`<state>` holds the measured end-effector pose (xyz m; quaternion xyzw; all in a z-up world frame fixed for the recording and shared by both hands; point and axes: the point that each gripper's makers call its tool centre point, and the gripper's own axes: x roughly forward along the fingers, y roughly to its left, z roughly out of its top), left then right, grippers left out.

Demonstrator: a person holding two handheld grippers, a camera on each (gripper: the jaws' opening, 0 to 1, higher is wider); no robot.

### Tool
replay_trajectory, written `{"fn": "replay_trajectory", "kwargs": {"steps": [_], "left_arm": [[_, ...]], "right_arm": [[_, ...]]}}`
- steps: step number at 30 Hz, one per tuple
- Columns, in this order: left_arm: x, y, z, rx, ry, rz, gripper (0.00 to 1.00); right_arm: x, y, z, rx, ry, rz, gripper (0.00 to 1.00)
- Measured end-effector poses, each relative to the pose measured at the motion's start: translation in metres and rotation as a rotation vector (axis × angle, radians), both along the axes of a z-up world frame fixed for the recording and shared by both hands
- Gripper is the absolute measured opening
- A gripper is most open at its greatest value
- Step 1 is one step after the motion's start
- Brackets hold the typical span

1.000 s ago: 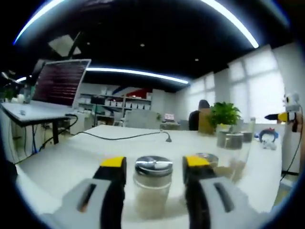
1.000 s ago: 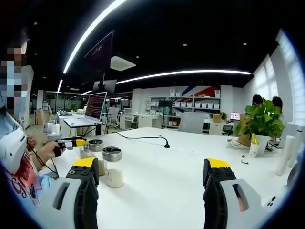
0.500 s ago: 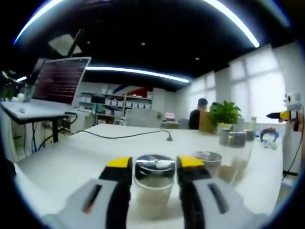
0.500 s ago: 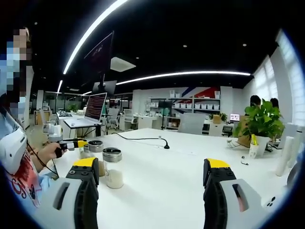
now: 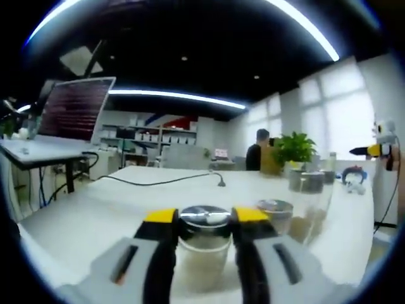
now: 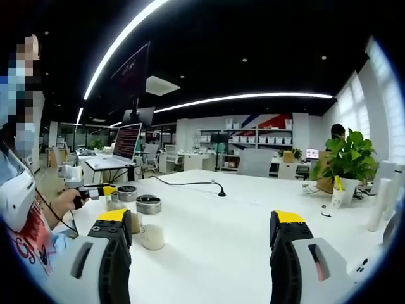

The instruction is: Rotate the seasoning bottle until the label or dispensing opening points toward the visible target arrow and the bottle remains upright within the marked orientation range

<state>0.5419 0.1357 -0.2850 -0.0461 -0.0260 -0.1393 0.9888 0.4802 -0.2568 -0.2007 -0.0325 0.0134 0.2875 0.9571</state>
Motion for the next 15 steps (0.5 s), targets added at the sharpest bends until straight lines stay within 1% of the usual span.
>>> {"fn": "replay_trajectory", "kwargs": {"steps": [3,6,9,15], "left_arm": [[0.0001,0.0007,0.0003,-0.003,0.005,-0.017,0.35],[-0.0001,0.0005,0.0002,-0.002,0.003,-0.033,0.35],[0.0006,0.0008,0.0002,0.001,0.003,-0.044,0.34],[0.0005,0.0002,0.0003,0.005,0.006,-0.075,0.34]], "right_arm": [[-0.0006,0.0011,-0.0002,0.006,0.002,0.007,0.93],[0.0008,-0.0017,-0.0012,0.011,0.006,-0.005,0.93],[0.0021,-0.0029,-0.0002,0.029,0.005,-0.005,0.93],[0.0027,-0.0017,-0.0042,0.027,0.019,0.000,0.93]]}}
